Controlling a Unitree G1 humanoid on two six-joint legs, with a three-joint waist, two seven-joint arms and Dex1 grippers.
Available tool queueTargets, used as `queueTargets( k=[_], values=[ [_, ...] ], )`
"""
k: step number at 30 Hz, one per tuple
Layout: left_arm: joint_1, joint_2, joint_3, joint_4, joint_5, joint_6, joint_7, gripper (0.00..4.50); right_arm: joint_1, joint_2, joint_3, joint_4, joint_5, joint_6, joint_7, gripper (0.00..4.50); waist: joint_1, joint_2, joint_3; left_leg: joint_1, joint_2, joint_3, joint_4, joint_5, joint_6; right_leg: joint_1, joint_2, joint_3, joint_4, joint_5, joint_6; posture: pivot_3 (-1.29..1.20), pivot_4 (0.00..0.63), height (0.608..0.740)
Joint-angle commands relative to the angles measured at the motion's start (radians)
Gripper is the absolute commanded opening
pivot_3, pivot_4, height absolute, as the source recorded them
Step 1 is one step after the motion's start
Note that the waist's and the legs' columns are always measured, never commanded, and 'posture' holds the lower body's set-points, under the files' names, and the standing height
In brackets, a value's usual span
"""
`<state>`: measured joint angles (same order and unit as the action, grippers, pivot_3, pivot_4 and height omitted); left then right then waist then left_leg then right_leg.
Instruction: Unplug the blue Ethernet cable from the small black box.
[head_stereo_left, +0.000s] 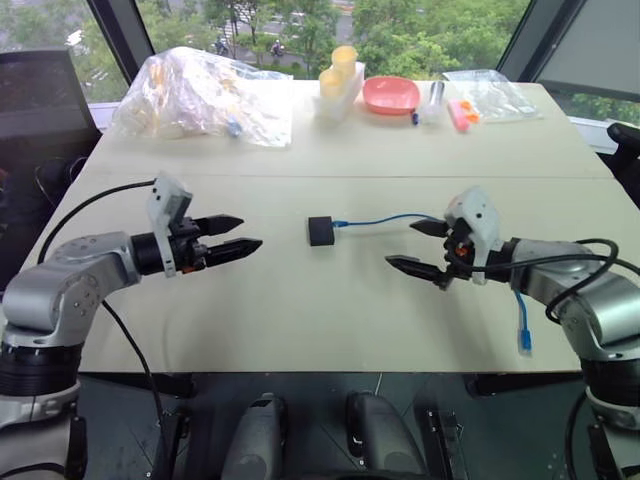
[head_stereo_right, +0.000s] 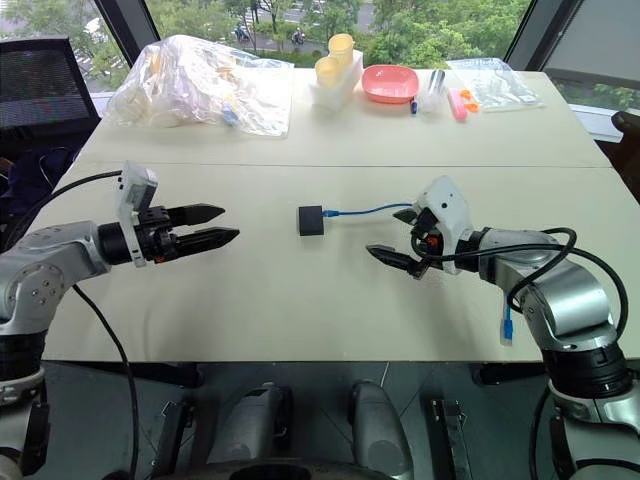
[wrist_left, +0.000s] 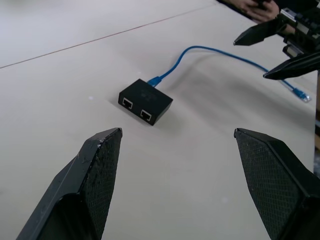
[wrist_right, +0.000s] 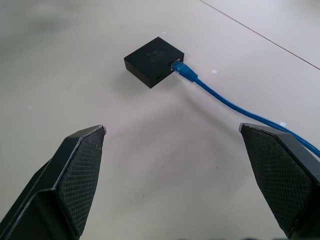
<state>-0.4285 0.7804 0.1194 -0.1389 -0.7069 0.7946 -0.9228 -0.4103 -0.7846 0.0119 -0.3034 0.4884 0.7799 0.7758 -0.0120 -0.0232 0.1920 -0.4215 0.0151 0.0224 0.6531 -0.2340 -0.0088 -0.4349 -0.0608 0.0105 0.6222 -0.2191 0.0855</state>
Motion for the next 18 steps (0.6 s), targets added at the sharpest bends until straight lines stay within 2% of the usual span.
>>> queueTargets(
  k=[1, 3, 6, 12, 18],
  values=[
    [-0.117, -0.014, -0.081, 0.133, 0.122, -0.11, -0.034, 3.76, -0.145, 0.07, 0.072, 0.131, -0.077, -0.095, 0.011, 4.5, -0.002, 0.0, 0.0, 0.002, 0.0, 0.0, 0.001, 0.0, 0.0, 0.001, 0.0, 0.0, 0.0, 0.0, 0.0, 0.0, 0.15, 0.74],
    [-0.188, -0.042, -0.117, 0.221, 0.166, -0.158, -0.061, 3.76, -0.271, 0.155, 0.148, 0.336, -0.164, -0.177, 0.008, 4.5, -0.007, -0.001, 0.0, 0.002, 0.0, 0.0, 0.003, 0.0, 0.0, 0.002, 0.003, 0.0, 0.0, 0.002, -0.001, 0.0, 0.15, 0.74],
    [-0.226, -0.052, -0.136, 0.253, 0.181, -0.183, -0.113, 3.76, -0.437, 0.257, 0.234, 0.67, -0.283, -0.334, 0.041, 4.5, -0.012, -0.001, 0.0, 0.006, 0.002, 0.001, 0.004, 0.0, 0.0, 0.005, 0.004, 0.002, 0.002, 0.003, -0.001, 0.0, 0.15, 0.74],
    [-0.159, -0.037, -0.096, 0.16, 0.158, -0.151, -0.125, 3.76, -0.691, 0.405, 0.321, 1.267, -0.467, -0.627, 0.107, 4.5, -0.01, -0.001, 0.0, 0.003, 0.001, 0.003, -0.002, 0.0, 0.0, -0.002, 0.004, 0.005, 0.005, 0.005, 0.003, 0.0, 0.15, 0.74],
    [-0.031, -0.011, -0.015, 0.005, 0.103, -0.083, -0.084, 3.76, -0.813, 0.472, 0.326, 1.547, -0.572, -0.749, 0.14, 4.5, -0.01, -0.001, 0.0, -0.003, 0.001, 0.002, -0.003, 0.0, 0.0, -0.009, 0.004, 0.005, 0.007, 0.005, 0.004, 0.0, 0.15, 0.74]
  ],
)
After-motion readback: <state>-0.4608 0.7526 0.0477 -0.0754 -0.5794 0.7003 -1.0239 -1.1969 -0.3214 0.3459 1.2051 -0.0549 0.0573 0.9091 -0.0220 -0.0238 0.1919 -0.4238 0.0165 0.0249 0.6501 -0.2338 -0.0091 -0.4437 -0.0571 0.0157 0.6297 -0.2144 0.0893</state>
